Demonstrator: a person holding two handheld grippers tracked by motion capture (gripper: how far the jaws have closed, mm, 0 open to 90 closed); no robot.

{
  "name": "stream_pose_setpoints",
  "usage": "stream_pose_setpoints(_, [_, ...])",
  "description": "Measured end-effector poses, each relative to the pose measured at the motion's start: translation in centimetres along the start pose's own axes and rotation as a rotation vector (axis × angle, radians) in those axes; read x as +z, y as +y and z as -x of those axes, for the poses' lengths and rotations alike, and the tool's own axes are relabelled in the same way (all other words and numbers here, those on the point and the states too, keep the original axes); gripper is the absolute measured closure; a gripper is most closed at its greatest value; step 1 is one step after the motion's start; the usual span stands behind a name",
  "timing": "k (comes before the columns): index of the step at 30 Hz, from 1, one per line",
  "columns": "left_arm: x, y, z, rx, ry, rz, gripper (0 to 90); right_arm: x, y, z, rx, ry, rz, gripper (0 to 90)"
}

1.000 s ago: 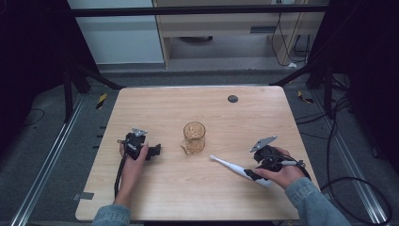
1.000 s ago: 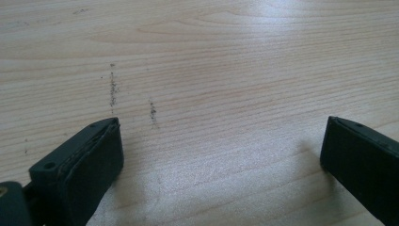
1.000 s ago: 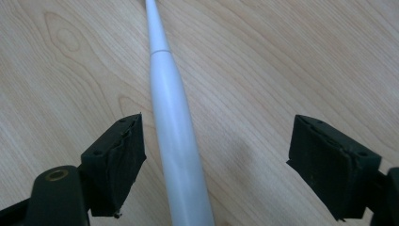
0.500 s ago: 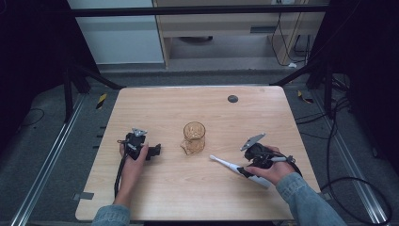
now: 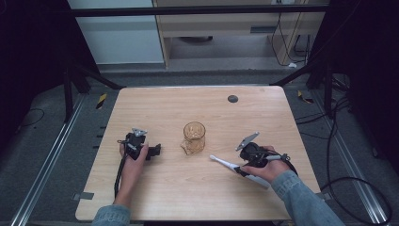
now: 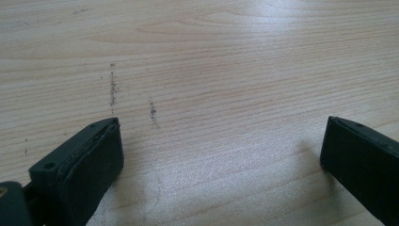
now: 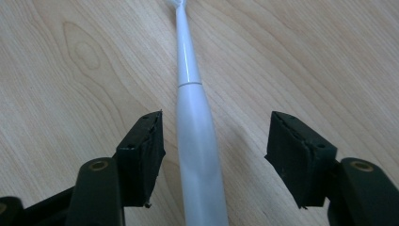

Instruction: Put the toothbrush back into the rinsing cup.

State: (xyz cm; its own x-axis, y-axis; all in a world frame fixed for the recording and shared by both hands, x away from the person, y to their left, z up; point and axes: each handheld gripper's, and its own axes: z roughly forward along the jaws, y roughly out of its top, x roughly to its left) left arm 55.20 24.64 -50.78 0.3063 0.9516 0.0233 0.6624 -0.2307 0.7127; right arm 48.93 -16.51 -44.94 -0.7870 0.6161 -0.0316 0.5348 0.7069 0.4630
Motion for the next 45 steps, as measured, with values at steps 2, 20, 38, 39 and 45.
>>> stream_pose_setpoints(2, [0.0, 0.0, 0.0, 0.000, 0.000, 0.000, 0.0, 0.3, 0.1, -0.1, -0.008, 0.009, -0.012, 39.9])
stream_pose_setpoints(20, [0.0, 0.0, 0.0, 0.000, -0.001, 0.000, 0.0, 2.0, 0.8, -0.6, -0.061, 0.040, -0.113, 53.5])
stream_pose_setpoints(38, [0.0, 0.0, 0.0, 0.000, -0.001, 0.000, 0.0, 2.5, 0.9, -0.5, -0.053, 0.047, -0.142, 60.5])
stream_pose_setpoints(39, [0.0, 0.0, 0.0, -0.001, -0.001, 0.000, 0.0, 2.6, 0.9, -0.4, -0.053, 0.049, -0.140, 61.1])
stream_pose_setpoints(45, [0.0, 0.0, 0.0, 0.000, 0.000, 0.000, 0.0, 2.6, 1.0, -0.4, -0.057, 0.055, -0.143, 62.0])
